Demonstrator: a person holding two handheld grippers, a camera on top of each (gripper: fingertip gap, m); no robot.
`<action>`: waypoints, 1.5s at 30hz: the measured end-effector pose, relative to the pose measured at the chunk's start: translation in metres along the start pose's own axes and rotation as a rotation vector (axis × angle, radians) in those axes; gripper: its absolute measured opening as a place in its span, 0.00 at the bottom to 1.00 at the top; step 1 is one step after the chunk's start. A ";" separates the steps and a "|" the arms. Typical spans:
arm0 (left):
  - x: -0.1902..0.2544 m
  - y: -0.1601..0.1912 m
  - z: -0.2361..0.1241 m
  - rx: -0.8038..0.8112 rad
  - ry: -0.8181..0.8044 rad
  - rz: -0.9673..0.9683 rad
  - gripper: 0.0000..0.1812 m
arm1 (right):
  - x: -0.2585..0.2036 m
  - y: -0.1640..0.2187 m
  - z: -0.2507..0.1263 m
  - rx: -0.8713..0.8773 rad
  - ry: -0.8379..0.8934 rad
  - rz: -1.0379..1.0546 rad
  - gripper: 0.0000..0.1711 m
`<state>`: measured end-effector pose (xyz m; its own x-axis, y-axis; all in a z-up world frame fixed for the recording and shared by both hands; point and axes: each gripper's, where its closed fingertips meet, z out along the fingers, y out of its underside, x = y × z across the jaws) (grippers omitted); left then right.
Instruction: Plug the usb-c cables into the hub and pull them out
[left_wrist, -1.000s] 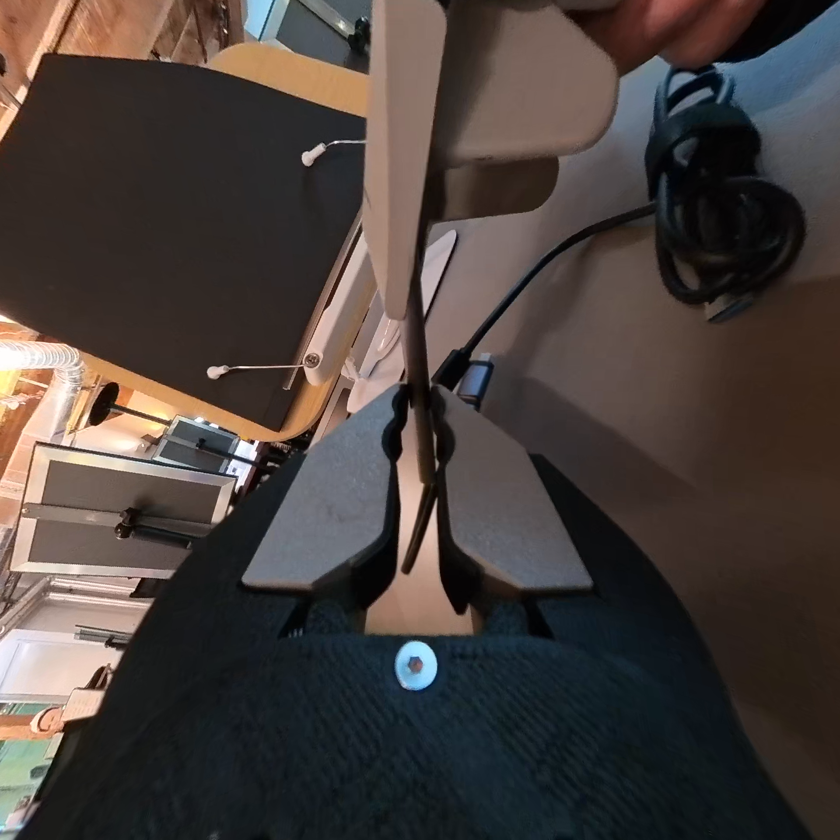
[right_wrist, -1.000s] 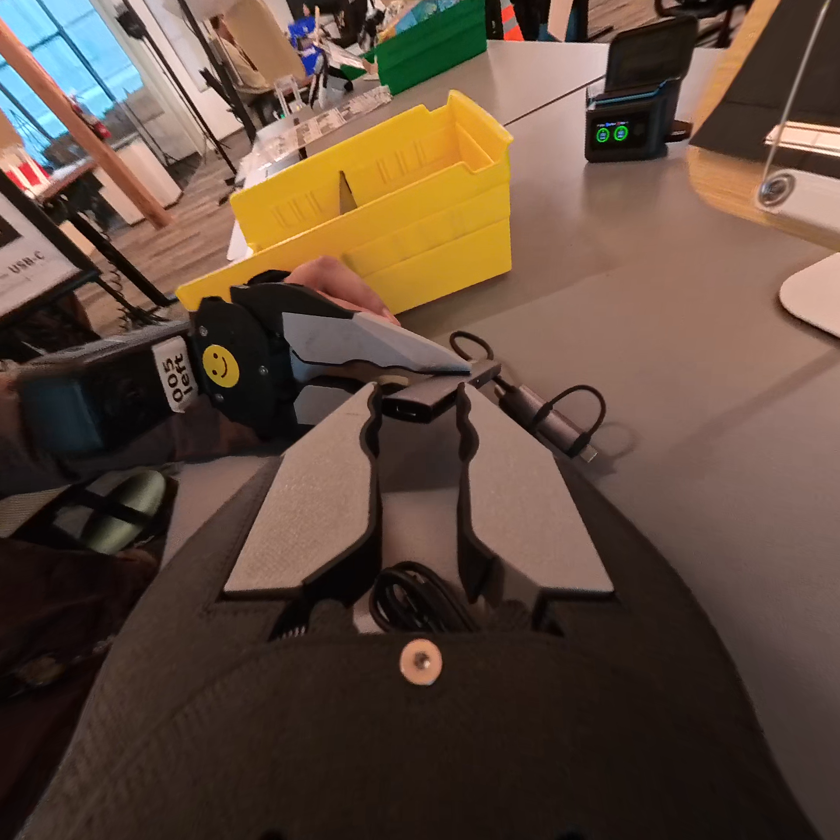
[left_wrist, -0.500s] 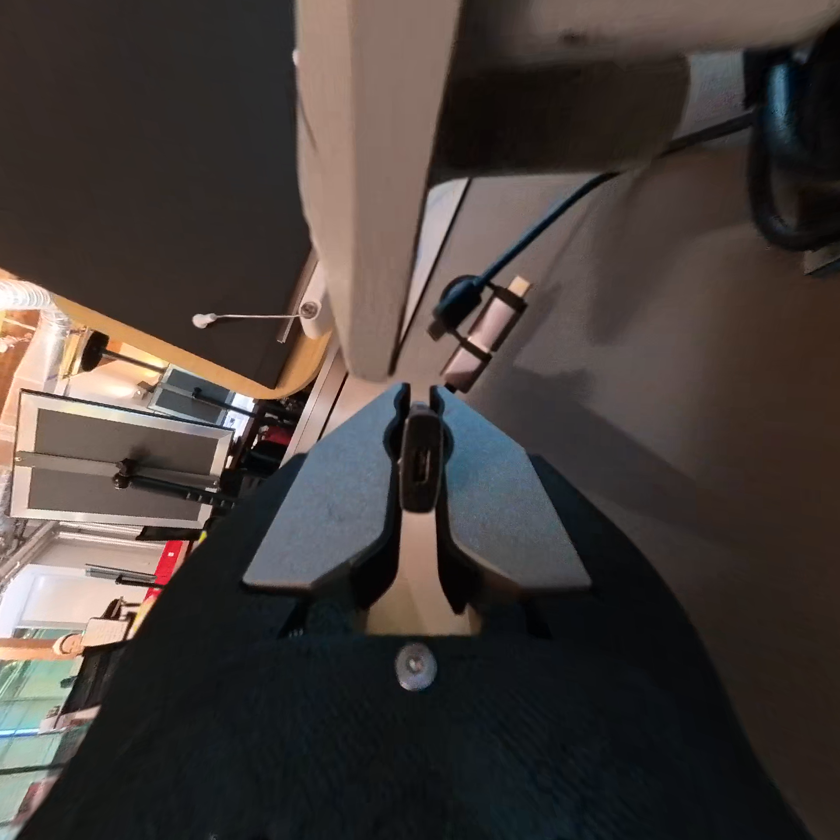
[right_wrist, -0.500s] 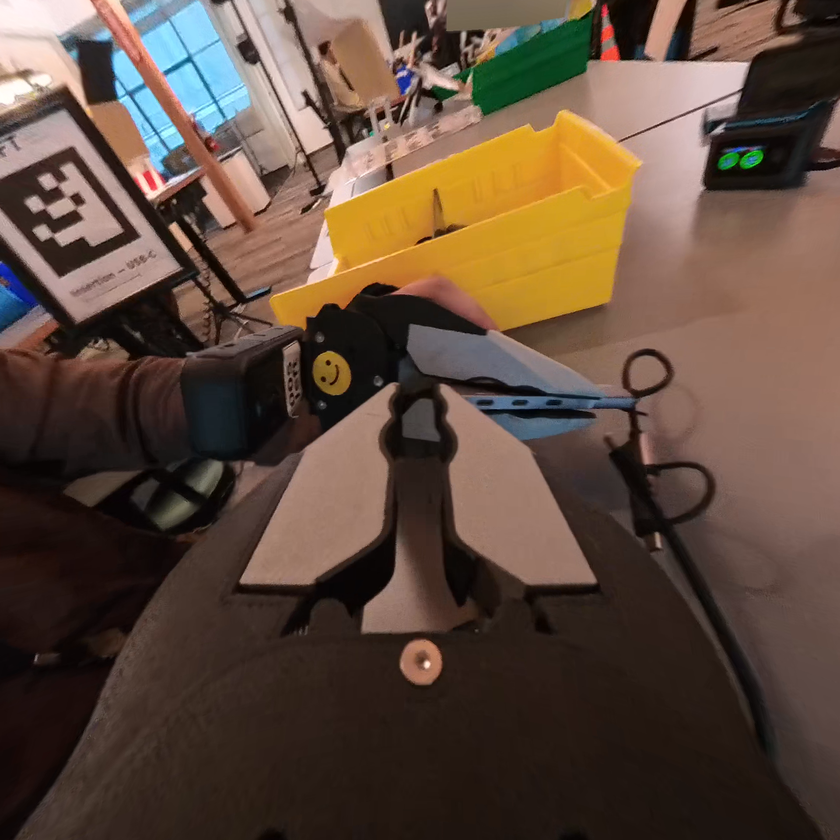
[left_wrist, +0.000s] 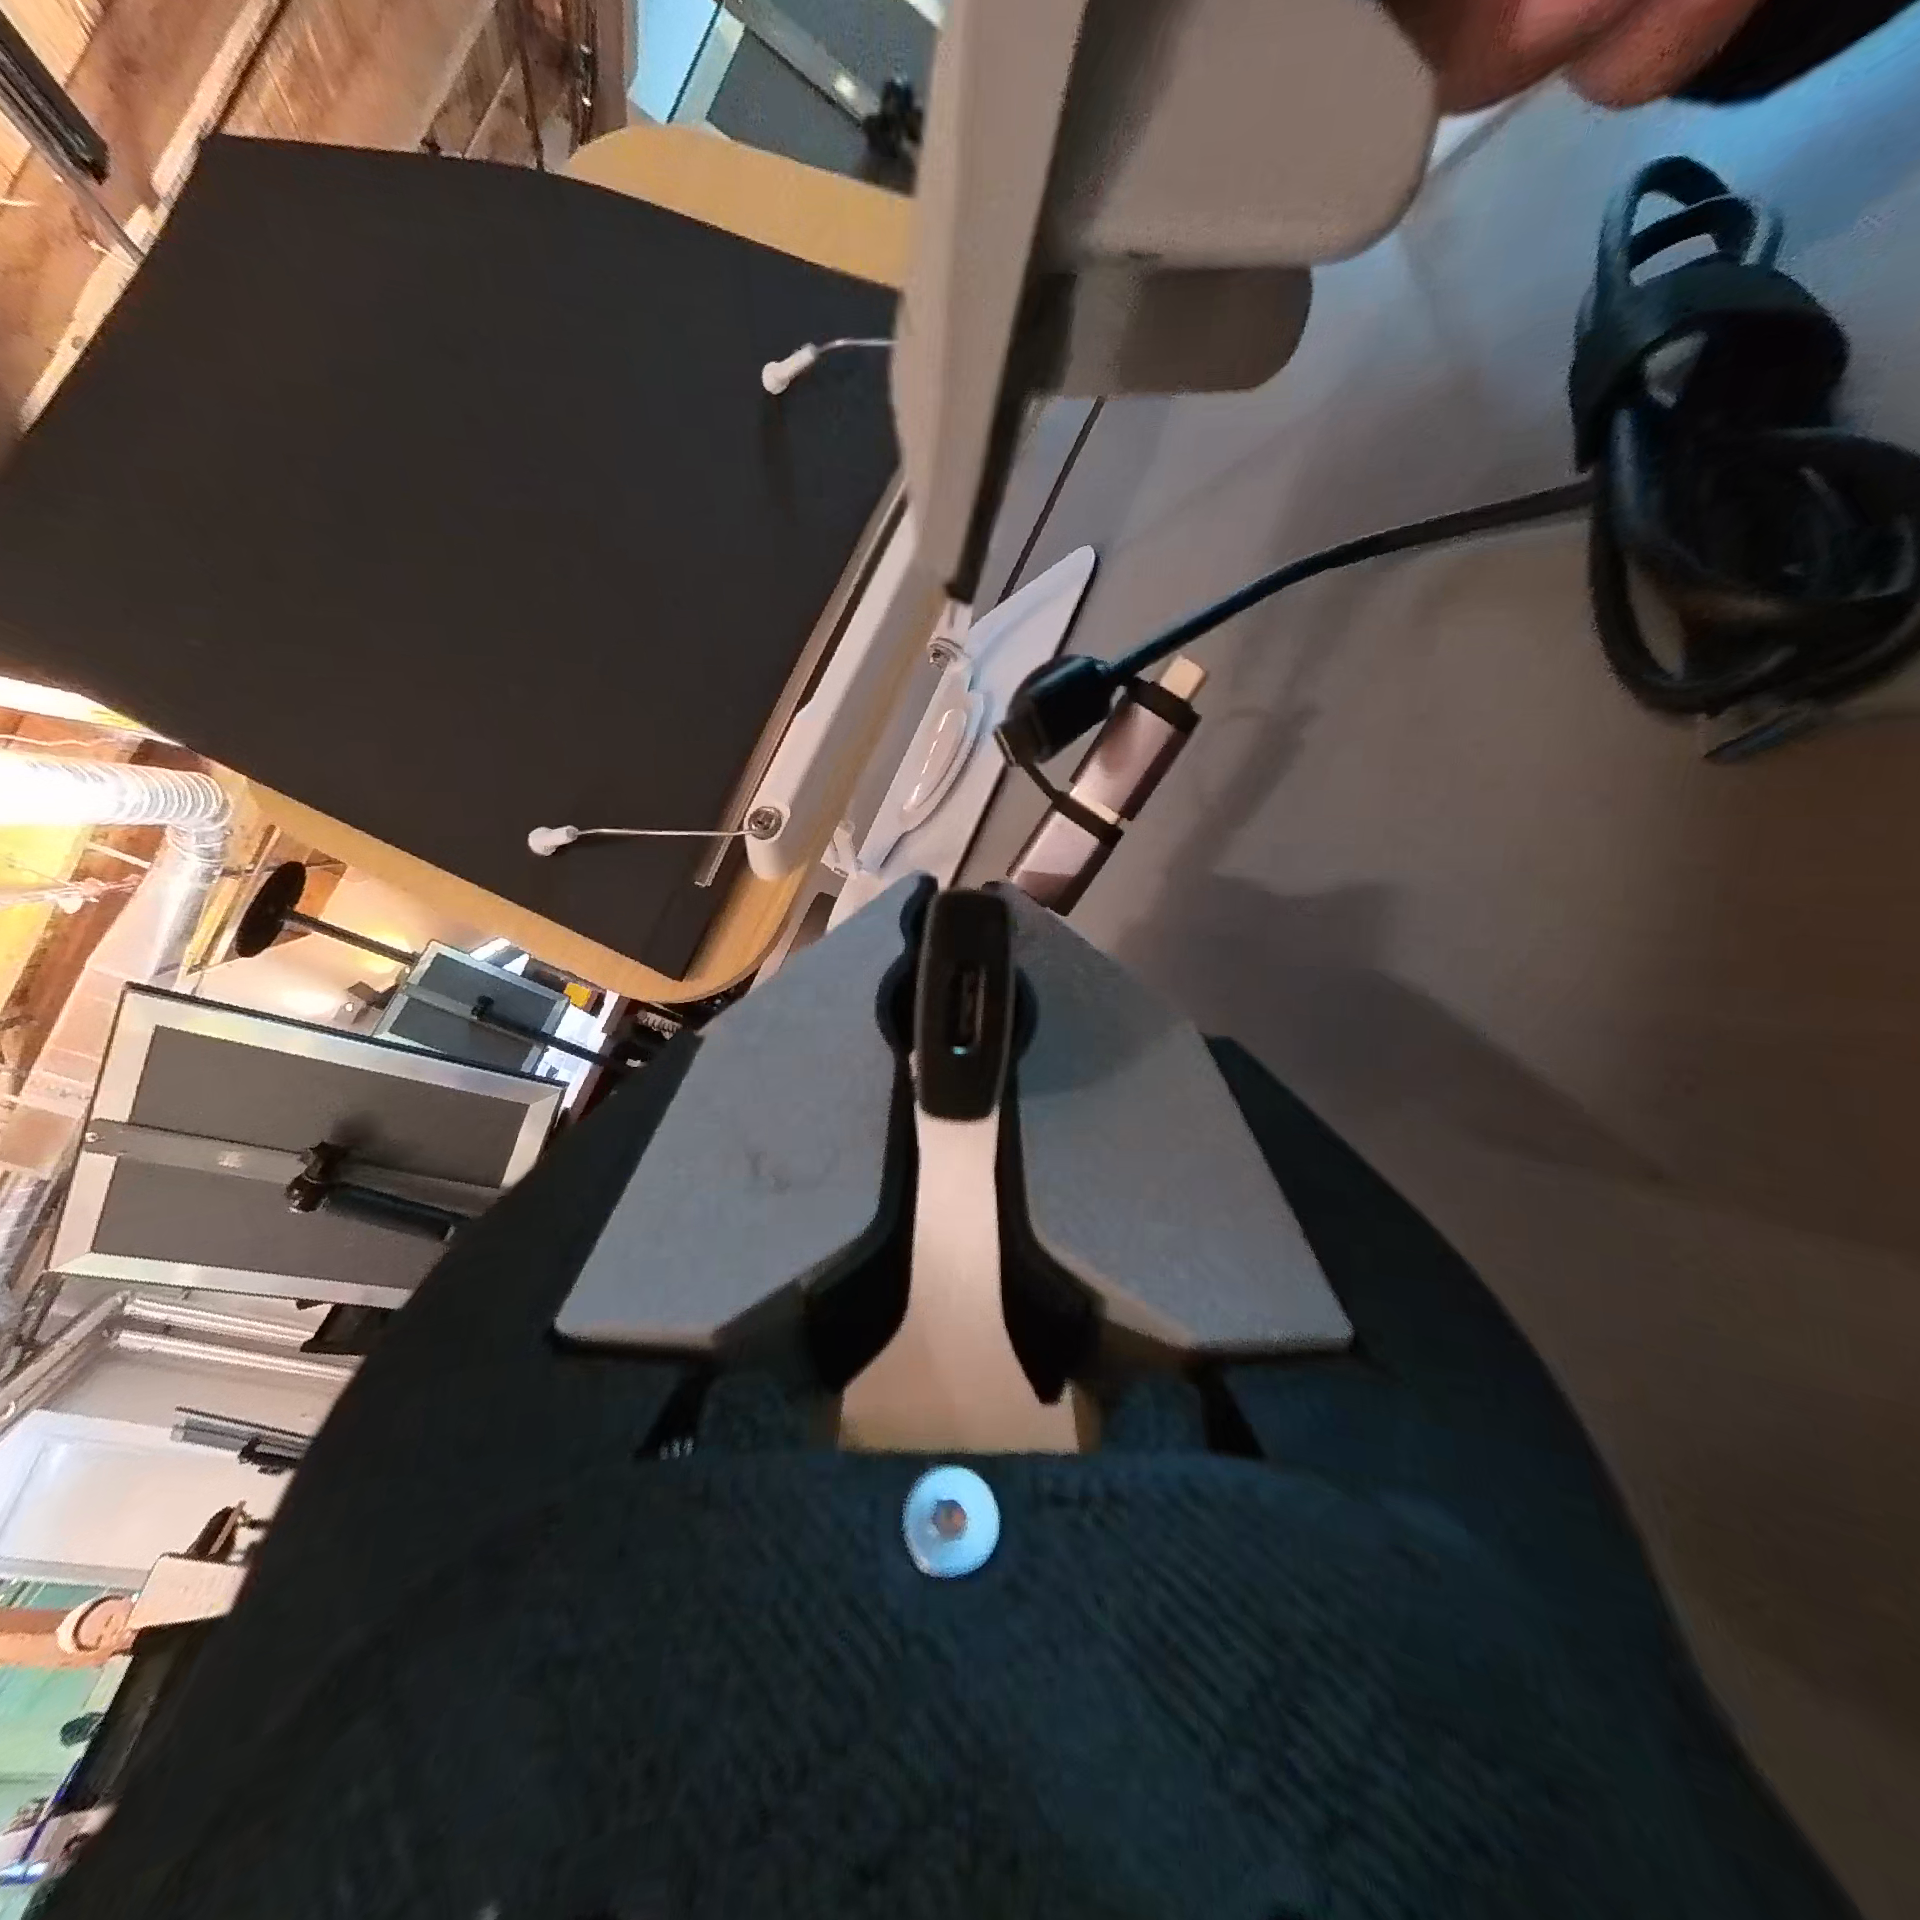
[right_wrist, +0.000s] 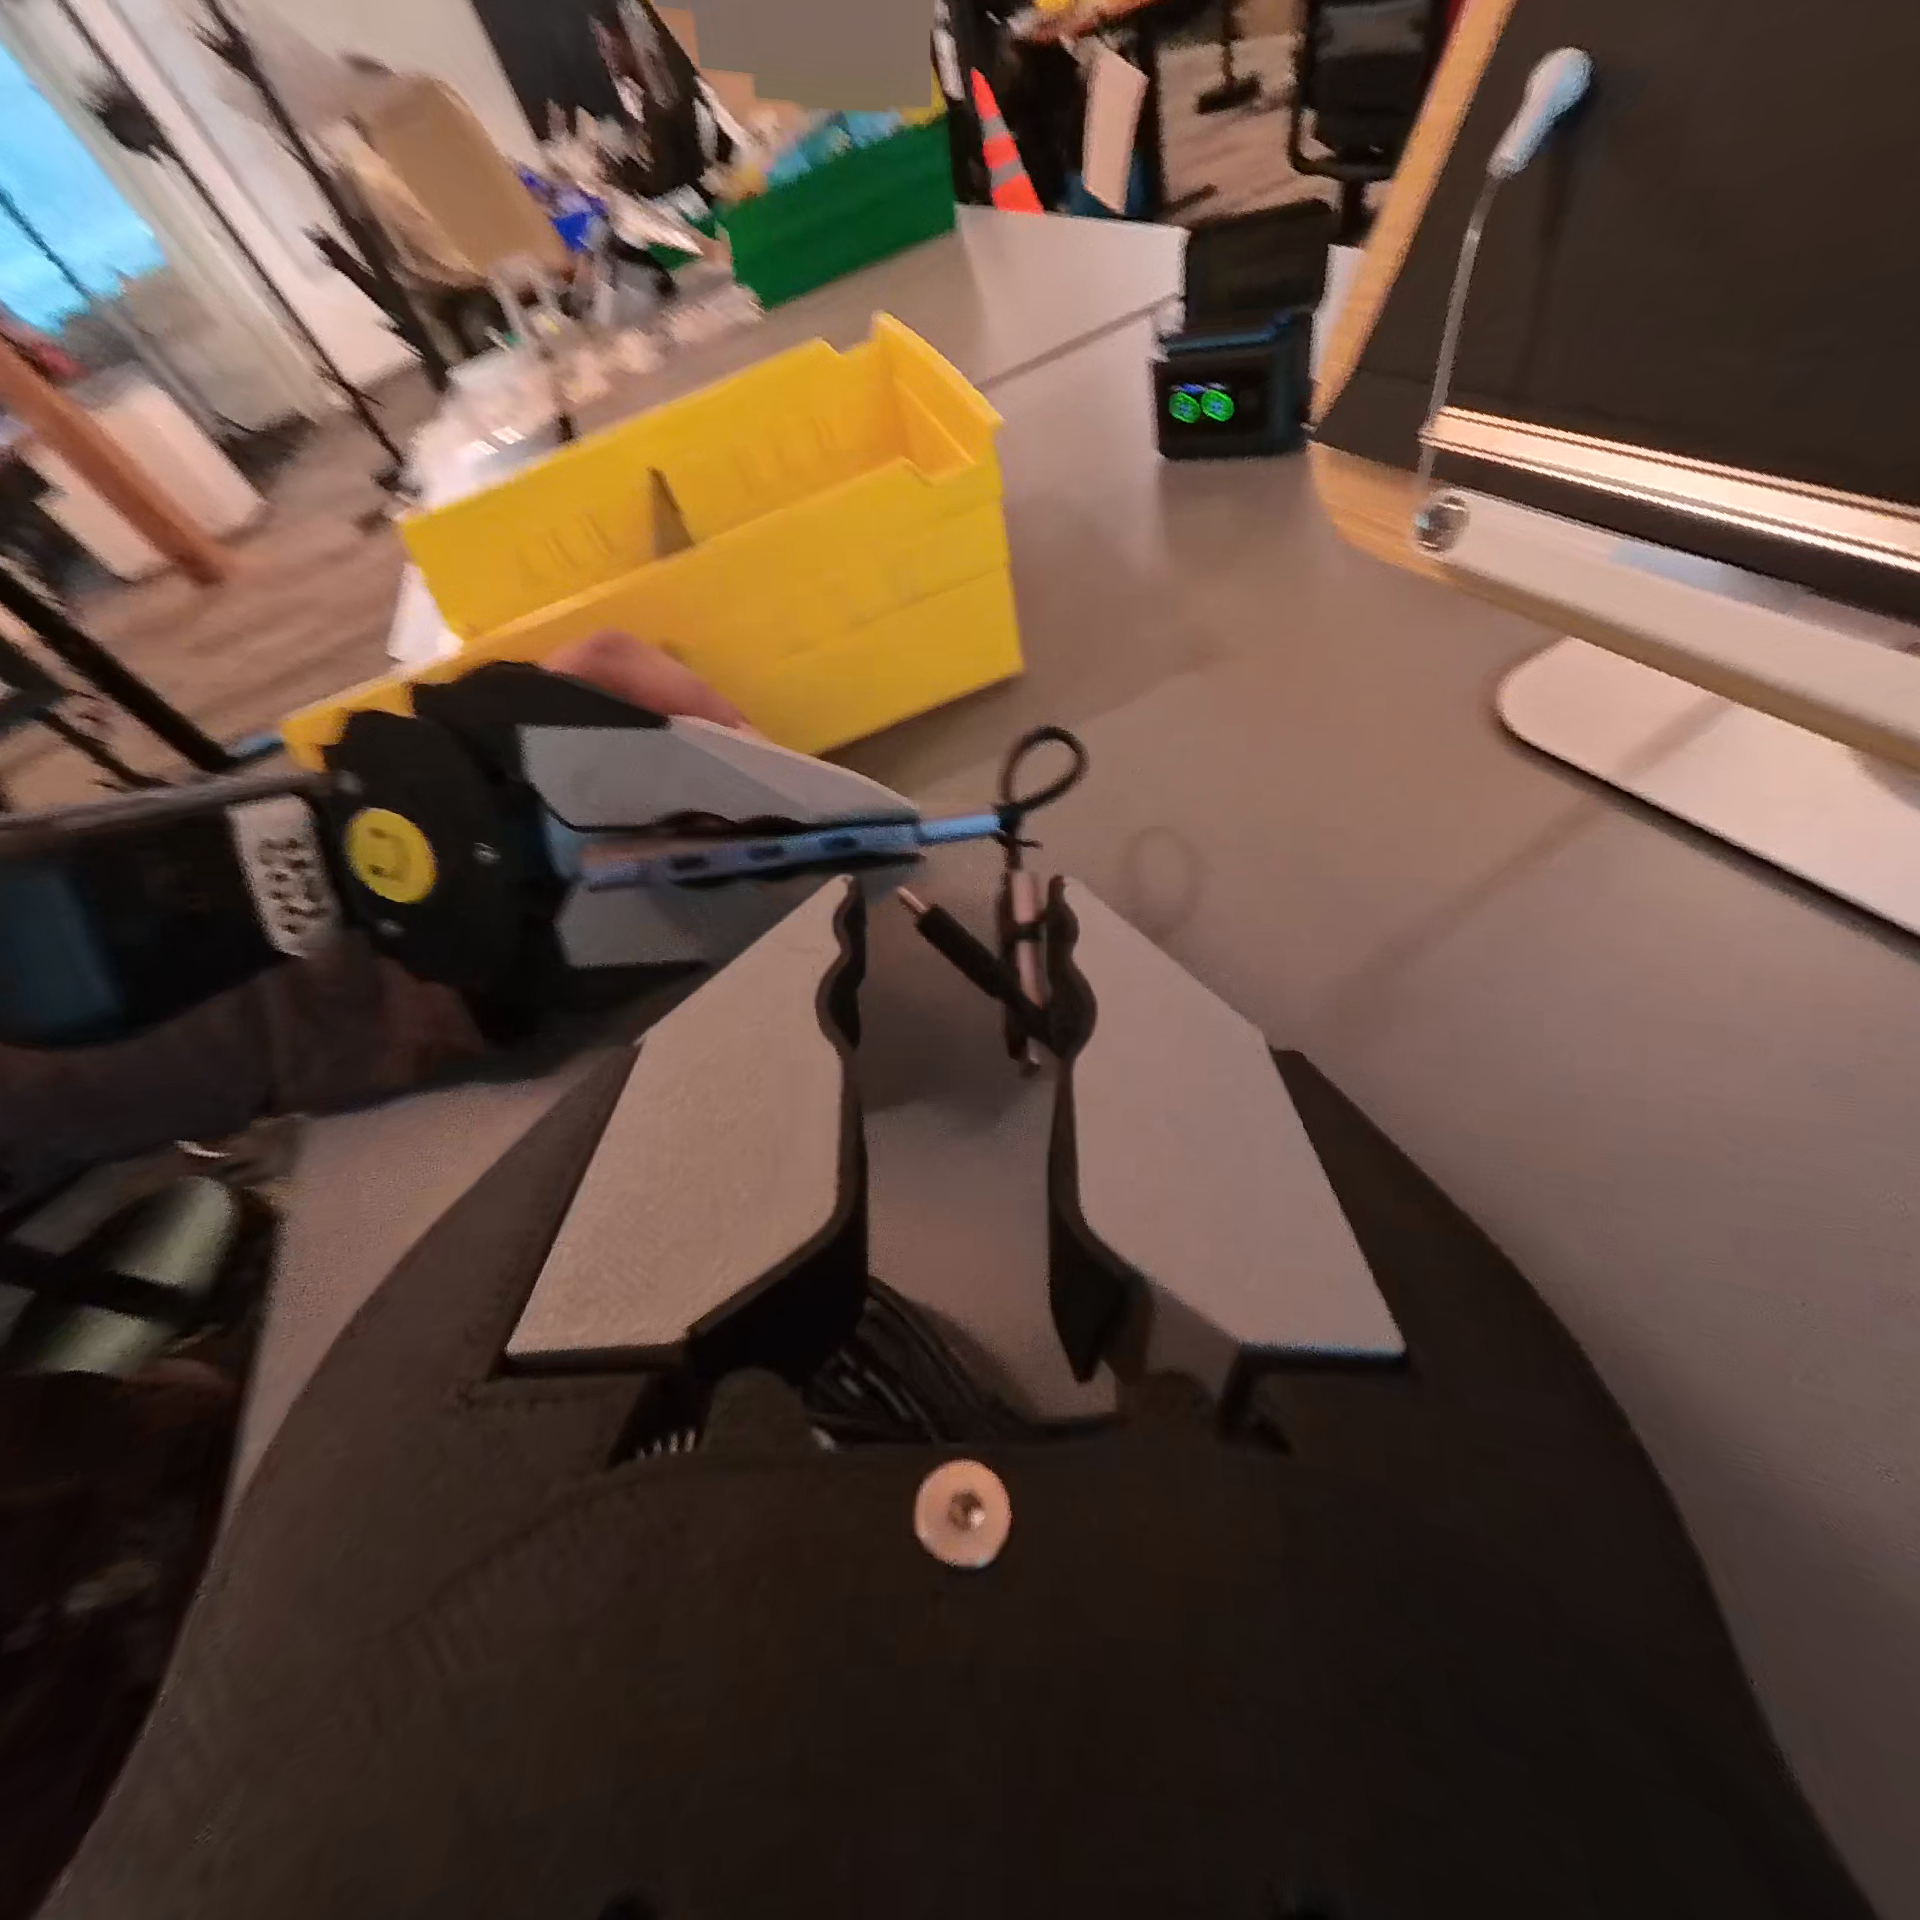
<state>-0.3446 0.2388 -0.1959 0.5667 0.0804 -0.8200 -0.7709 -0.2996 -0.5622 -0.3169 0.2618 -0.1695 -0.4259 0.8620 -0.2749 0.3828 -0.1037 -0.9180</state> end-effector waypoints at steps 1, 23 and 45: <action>0.000 0.000 0.000 0.000 0.000 -0.002 0.03 | 0.006 0.003 -0.002 -0.025 0.041 -0.021 0.19; -0.010 -0.029 -0.016 0.168 -0.011 -0.062 0.03 | 0.036 -0.025 -0.037 0.157 0.120 0.062 0.24; -0.056 -0.082 -0.065 0.609 0.110 -0.606 0.04 | -0.052 -0.016 -0.007 0.114 -0.620 0.396 0.23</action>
<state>-0.2942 0.1971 -0.0965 0.9310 -0.0400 -0.3629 -0.3307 0.3288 -0.8846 -0.2947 0.2223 -0.1382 -0.6715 0.3146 -0.6709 0.5303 -0.4283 -0.7317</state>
